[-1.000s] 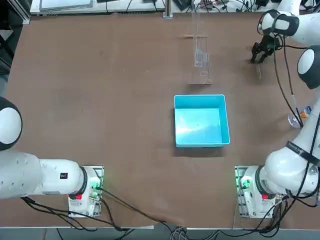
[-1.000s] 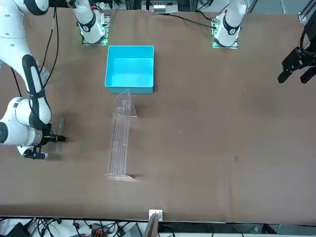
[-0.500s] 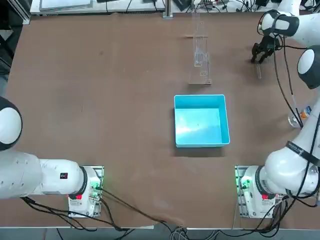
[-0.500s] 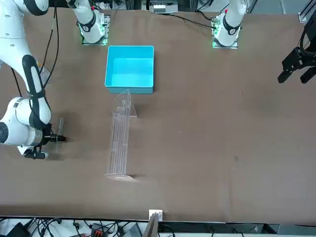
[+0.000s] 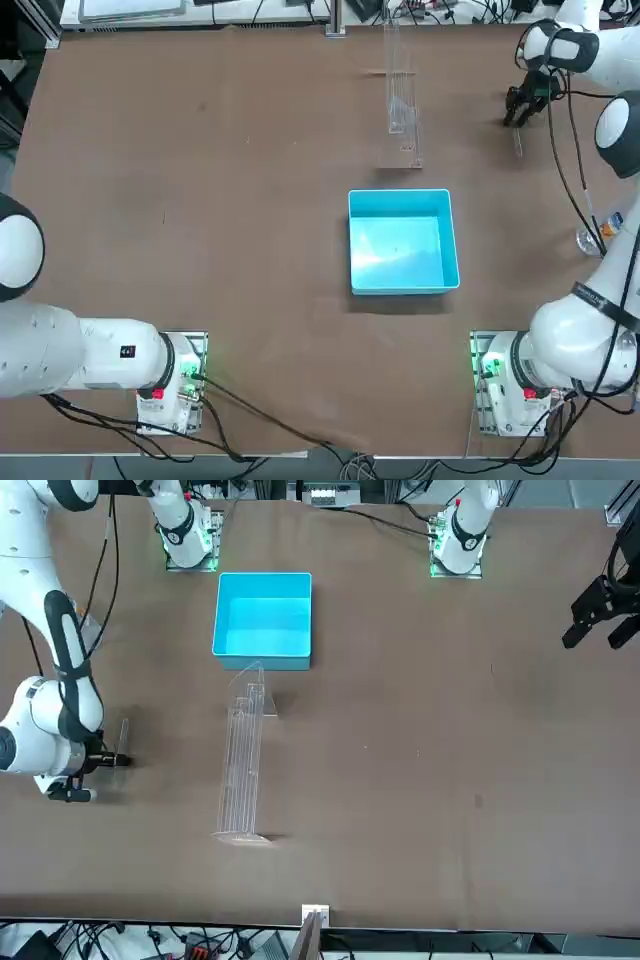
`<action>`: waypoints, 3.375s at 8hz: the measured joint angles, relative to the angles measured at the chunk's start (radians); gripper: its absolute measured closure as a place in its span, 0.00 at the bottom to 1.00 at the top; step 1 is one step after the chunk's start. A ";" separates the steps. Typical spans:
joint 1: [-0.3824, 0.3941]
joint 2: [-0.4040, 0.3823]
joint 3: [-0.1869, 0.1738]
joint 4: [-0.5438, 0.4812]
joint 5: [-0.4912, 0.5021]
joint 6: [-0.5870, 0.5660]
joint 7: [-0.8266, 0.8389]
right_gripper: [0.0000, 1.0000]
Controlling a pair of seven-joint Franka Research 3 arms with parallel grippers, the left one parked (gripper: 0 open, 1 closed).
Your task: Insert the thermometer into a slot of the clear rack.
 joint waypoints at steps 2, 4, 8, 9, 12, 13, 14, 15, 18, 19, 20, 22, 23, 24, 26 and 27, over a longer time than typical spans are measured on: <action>0.001 -0.003 0.000 0.001 0.000 -0.002 0.000 0.78; 0.001 -0.003 0.001 0.002 0.001 -0.002 0.000 0.78; 0.011 -0.080 0.019 0.025 0.002 -0.053 0.000 0.78; 0.022 -0.127 0.021 0.027 0.004 -0.089 0.000 0.78; 0.065 -0.254 0.023 0.027 0.071 -0.204 0.028 0.78; 0.083 -0.279 0.024 0.027 0.101 -0.230 0.060 0.78; 0.109 -0.293 0.025 0.026 0.116 -0.245 0.099 0.78; 0.139 -0.299 0.026 0.026 0.137 -0.250 0.131 0.78; 0.184 -0.300 0.036 0.017 0.280 -0.258 0.147 0.78; 0.192 -0.300 0.040 0.014 0.321 -0.259 0.148 0.78; 0.204 -0.300 0.045 0.010 0.354 -0.259 0.148 0.78; 0.230 -0.293 0.047 0.007 0.426 -0.257 0.152 0.78; 0.238 -0.285 0.047 0.006 0.451 -0.247 0.152 0.78; 0.248 -0.275 0.047 0.005 0.463 -0.224 0.152 0.78; 0.269 -0.252 0.047 0.003 0.468 -0.189 0.156 0.78; 0.277 -0.242 0.048 0.002 0.469 -0.170 0.161 0.78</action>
